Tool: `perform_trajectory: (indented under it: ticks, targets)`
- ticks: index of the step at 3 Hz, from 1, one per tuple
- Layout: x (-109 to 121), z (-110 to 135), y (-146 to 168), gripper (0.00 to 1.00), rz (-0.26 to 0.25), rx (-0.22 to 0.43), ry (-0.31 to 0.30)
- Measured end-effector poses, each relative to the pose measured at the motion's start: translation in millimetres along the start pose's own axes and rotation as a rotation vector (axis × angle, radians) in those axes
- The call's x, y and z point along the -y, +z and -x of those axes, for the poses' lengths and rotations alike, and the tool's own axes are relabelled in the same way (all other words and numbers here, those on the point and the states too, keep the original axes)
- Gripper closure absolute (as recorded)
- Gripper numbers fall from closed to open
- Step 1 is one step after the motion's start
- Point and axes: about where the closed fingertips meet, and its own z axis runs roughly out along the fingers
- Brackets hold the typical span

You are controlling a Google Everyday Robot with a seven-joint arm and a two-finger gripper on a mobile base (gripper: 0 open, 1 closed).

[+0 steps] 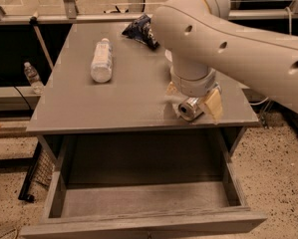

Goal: Pick redbull can from top drawer and place on counter

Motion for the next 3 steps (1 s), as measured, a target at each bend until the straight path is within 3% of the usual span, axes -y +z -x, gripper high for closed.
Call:
perform_trajectory:
  ticks: [1, 3]
  targets:
    - [0, 0, 0, 0.00, 0.000, 0.000, 0.000]
    - [-12, -64, -45, 0.00, -0.017, -0.108, 0.085]
